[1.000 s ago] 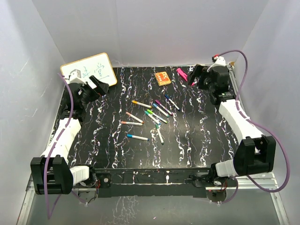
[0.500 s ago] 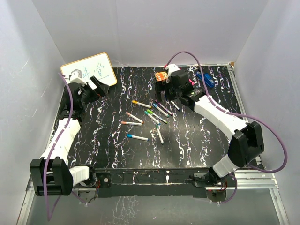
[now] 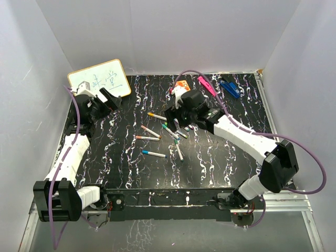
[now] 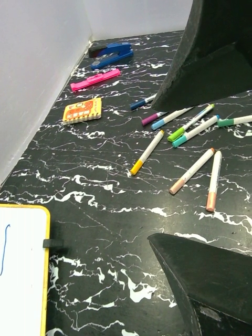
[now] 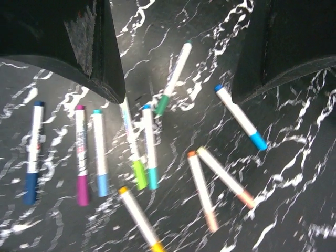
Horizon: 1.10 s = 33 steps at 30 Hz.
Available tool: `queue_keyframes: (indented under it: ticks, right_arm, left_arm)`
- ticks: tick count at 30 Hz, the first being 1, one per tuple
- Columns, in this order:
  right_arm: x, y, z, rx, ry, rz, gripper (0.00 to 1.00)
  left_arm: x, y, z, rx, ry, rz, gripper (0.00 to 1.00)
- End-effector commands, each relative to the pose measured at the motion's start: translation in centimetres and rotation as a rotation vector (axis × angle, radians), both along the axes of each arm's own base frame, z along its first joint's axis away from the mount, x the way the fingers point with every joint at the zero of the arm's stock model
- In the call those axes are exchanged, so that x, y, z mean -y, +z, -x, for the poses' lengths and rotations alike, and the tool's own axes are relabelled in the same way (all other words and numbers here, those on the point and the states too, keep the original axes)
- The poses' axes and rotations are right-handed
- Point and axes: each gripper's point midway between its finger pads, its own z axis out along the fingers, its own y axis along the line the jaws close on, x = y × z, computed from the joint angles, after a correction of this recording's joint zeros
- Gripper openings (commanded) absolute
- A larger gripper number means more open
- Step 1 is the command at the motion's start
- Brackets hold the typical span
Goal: Open the pen caps
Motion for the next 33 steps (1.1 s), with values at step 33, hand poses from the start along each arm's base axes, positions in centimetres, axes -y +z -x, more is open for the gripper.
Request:
queue_keyframes:
  ticks: [33]
  right_arm:
    - [-10.5, -13.2, 7.7, -0.149, 0.444, 0.312, 0.60]
  left_arm:
    - [1.2, -2.5, 3.5, -0.070, -0.080, 0.016, 0.99]
